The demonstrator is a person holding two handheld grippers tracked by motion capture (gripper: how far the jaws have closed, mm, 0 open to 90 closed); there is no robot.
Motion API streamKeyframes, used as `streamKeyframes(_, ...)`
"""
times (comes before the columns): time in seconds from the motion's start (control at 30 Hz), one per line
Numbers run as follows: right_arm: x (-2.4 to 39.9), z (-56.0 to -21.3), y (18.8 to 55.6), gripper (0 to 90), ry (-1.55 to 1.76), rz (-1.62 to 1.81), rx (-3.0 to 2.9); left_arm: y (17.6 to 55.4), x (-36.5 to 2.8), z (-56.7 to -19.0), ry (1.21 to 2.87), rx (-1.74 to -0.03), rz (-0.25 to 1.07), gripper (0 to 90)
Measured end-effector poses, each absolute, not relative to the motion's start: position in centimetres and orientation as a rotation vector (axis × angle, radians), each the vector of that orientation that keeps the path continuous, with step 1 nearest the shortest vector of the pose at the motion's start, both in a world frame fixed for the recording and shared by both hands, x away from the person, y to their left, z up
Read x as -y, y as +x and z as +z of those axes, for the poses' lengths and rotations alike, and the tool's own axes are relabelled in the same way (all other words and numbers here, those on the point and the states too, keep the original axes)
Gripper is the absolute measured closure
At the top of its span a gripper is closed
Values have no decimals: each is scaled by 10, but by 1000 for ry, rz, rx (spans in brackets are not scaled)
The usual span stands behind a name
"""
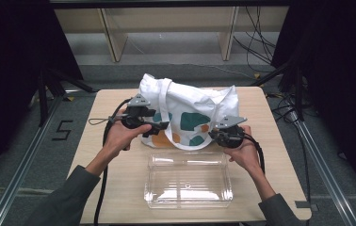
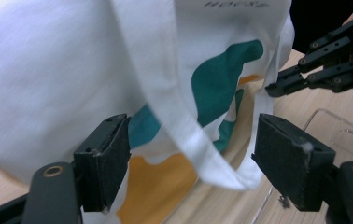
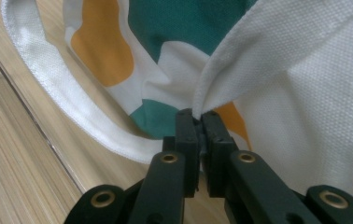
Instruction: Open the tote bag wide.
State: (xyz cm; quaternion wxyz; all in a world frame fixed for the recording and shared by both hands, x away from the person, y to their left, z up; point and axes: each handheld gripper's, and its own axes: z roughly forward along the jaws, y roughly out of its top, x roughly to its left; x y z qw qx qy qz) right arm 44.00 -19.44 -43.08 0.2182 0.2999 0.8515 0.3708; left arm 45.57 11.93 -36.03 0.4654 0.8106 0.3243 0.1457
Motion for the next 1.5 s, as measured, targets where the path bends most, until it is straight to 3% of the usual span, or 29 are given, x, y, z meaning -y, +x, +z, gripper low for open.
streamKeyframes(0.23, 194, -431, 440, 871, 821, 1036, -2364, 474, -110, -357, 2003, -813, 420, 383)
streamKeyframes(0.37, 195, -430, 439, 871, 821, 1040, -2366, 478, -111, -362, 1950, -775, 430, 734)
streamKeyframes(0.47, 195, -429, 440, 867, 824, 1043, -2366, 474, -112, -371, 1981, -720, 445, 860)
streamKeyframes(0.6, 198, -425, 439, 844, 814, 1039, -2346, 457, -116, -385, 2057, -637, 461, 873)
streamKeyframes(0.87, 201, -396, 434, 579, 859, 1086, -2256, 453, -125, -418, 2144, -636, 448, 873)
streamKeyframes(1.1, 213, -353, 435, 452, 986, 1279, -2066, 450, -121, -428, 2176, -618, 443, 874)
streamKeyframes(1.33, 211, -349, 459, 487, 1047, 1406, -2048, 446, -115, -431, 2207, -572, 444, 874)
streamKeyframes(1.4, 207, -350, 463, 653, 1034, 1405, -2051, 446, -114, -432, 2209, -586, 444, 874)
streamKeyframes(1.5, 205, -348, 461, 798, 968, 1365, -2066, 447, -115, -433, 2210, -581, 440, 874)
